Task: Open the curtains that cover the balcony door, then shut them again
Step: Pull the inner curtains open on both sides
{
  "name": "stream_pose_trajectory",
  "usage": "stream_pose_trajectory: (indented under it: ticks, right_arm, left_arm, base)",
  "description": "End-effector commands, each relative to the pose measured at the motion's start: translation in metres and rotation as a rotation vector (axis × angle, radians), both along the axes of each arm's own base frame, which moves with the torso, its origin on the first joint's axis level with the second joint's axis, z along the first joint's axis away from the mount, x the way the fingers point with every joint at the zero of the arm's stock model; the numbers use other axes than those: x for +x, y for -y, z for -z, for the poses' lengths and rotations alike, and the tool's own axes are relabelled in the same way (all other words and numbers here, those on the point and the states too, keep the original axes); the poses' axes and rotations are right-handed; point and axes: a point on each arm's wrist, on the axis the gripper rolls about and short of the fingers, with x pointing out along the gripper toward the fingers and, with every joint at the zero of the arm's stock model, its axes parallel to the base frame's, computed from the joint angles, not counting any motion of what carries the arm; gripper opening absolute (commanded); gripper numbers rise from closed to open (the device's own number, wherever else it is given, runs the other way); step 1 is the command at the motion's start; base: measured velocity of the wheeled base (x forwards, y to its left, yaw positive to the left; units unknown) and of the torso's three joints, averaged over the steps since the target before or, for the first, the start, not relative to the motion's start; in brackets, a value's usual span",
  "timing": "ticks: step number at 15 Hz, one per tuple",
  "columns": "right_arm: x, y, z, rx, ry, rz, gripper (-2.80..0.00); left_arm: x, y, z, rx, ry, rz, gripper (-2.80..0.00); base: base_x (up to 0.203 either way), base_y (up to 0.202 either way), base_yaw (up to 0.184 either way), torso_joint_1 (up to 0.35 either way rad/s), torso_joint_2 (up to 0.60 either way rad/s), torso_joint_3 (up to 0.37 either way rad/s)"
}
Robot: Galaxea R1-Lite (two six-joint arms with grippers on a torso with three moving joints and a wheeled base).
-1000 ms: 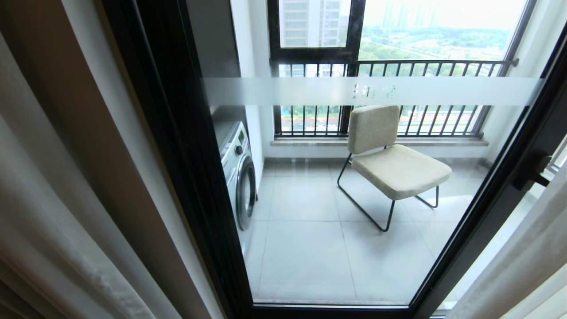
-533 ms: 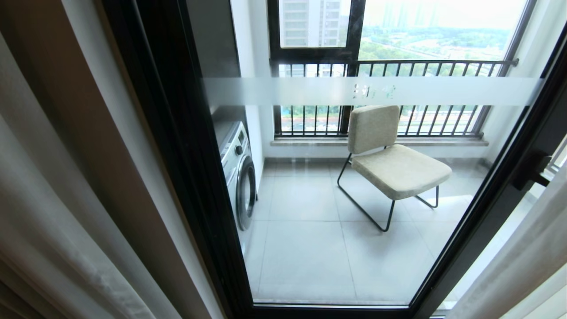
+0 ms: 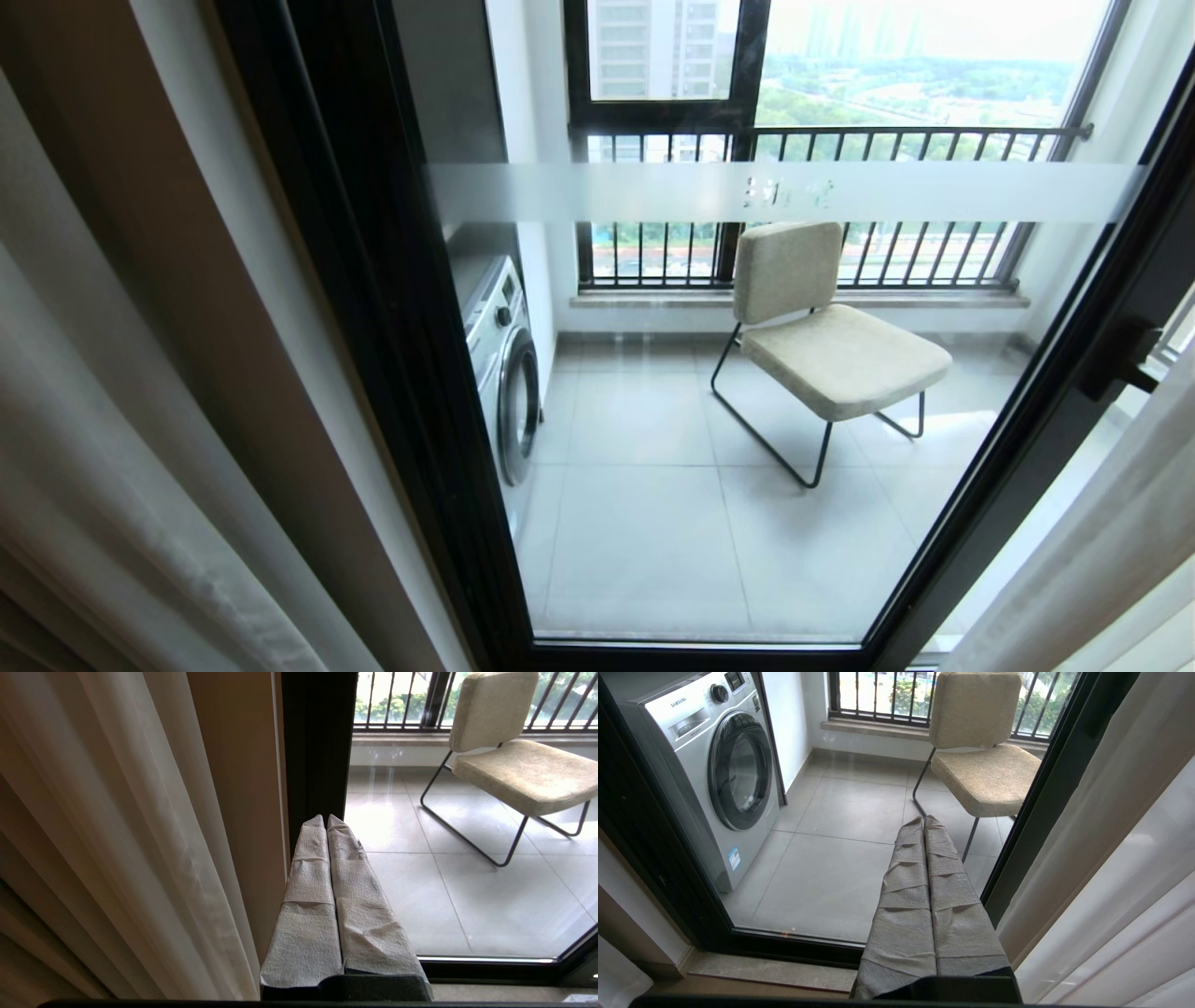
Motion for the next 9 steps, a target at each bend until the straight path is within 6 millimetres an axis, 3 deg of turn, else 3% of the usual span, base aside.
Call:
stream_pose_trajectory:
  ticks: [1,7,9]
  right_arm:
    - [-0.0001,0.0,-0.0002,-0.001,0.001,-0.001,-2.8]
    - [0.0,0.0,0.0001,-0.001,0.0,-0.001,-2.8]
    - [0.0,0.0,0.0,-0.001,0.0,-0.001,-2.8]
  left_arm:
    - [0.0,0.0,0.0,-0.001,0.001,-0.001,-2.8]
    - [0.0,0.0,-0.0002,-0.004,0.002,-0.001,-2.8]
    - [0.0,0.0,-0.0002,-0.004,0.002,-0.001,-2.8]
  base:
    - [0.0,0.0,0.0,0.0,0.0,0.0]
    - [0.0,0.0,0.0,0.0,0.0,0.0]
    - [0.003,-0.126,0.006,0.005,0.0,0.004]
